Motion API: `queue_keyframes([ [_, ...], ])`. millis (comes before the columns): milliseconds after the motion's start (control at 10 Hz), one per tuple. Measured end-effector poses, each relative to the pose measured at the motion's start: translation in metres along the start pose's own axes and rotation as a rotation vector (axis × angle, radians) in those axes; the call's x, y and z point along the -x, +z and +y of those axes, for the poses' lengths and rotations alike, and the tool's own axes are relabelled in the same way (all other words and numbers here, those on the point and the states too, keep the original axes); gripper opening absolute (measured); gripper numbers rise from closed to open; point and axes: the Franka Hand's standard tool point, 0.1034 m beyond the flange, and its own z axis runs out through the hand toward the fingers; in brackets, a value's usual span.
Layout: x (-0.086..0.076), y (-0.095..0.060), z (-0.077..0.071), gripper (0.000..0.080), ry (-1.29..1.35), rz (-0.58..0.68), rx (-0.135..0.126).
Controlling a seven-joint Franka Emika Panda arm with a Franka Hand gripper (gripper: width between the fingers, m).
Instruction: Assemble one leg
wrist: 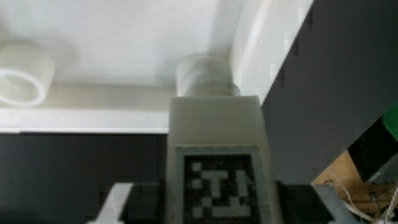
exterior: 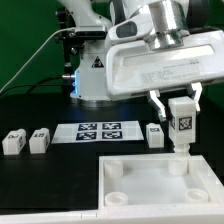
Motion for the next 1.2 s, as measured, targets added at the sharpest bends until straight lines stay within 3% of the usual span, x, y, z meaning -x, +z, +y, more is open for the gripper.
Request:
queue_keyframes([
  [200, 0.002, 0.004, -0.003, 0.0291, 0.005, -0.022, -0.003],
  [300, -0.010, 0.008, -0.010, 0.0291, 0.006, -0.043, -0.008],
  [400, -0.026, 0.015, -0.005, 0.0291, 0.002, -0.031, -0.005],
  [600, -0.037, 0.028, -0.001, 0.0291, 0.013, -0.020, -0.005],
  [1000, -0.019, 0.051, -0.001, 0.0291, 0.020, -0.053, -0.008],
  [1200, -0.018, 0.055, 0.001, 0.0291, 0.021, -0.047, -0.007],
])
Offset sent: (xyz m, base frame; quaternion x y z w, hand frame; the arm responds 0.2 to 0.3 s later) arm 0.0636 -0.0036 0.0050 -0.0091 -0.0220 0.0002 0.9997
